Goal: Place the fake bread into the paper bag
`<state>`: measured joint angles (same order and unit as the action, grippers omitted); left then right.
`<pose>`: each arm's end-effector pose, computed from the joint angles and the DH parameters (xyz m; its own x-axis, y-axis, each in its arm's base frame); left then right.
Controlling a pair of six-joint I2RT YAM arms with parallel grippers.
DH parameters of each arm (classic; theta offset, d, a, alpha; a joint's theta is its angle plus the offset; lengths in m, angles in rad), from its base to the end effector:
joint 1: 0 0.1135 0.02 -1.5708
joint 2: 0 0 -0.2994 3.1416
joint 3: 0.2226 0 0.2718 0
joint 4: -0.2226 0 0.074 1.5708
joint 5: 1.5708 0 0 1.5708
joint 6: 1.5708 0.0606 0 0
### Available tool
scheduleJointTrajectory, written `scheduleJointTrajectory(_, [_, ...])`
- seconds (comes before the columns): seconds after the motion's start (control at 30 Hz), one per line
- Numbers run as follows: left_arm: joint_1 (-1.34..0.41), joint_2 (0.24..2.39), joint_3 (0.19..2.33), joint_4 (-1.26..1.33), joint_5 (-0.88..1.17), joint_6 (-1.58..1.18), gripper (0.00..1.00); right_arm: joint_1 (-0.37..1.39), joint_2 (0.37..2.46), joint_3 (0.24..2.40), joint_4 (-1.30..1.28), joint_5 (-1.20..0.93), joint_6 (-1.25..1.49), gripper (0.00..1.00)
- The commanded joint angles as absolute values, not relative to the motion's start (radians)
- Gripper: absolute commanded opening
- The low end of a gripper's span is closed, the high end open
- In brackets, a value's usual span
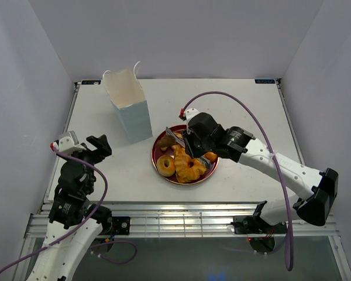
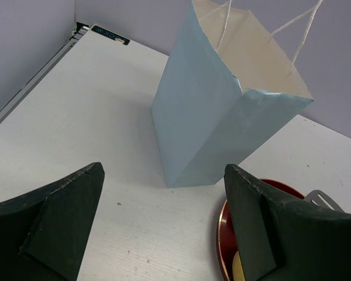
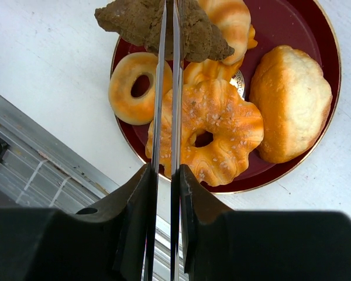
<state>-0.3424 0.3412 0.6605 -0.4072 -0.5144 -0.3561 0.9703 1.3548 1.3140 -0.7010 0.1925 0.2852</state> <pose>0.1014 -0.0045 0.3427 -0.0185 -0.3156 -0.9487 -0.1876 0.9331 -0.3068 0.1913 0.2588 0.3649 -0.5718 -0.3461 -0.7438 -0.5932 0.8007 0.0834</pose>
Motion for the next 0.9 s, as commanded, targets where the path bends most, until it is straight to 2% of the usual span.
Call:
scheduleJointTrajectory(0.0, [-0.344, 0.341, 0.653, -0.399, -0.509, -0.353, 0.94, 0.98, 1.318, 1.405, -0.71, 0.207, 0.272, 0.2])
scheduleJointTrajectory(0.23, [-0.344, 0.342, 0.653, -0.399, -0.514, -0.354, 0.94, 0.985, 1.336, 1.546, -0.732, 0.144, 0.238, 0.2])
scheduleJointTrajectory(0.5, [-0.344, 0.344, 0.653, -0.402, -0.518, -0.354, 0.93, 0.988, 1.463, 1.846, -0.799, 0.101, 0.19, 0.2])
scheduleJointTrajectory(0.87, [-0.344, 0.344, 0.653, -0.403, -0.526, -0.356, 0.93, 0.989, 1.647, 2.12, -0.805, 0.043, 0.16, 0.22])
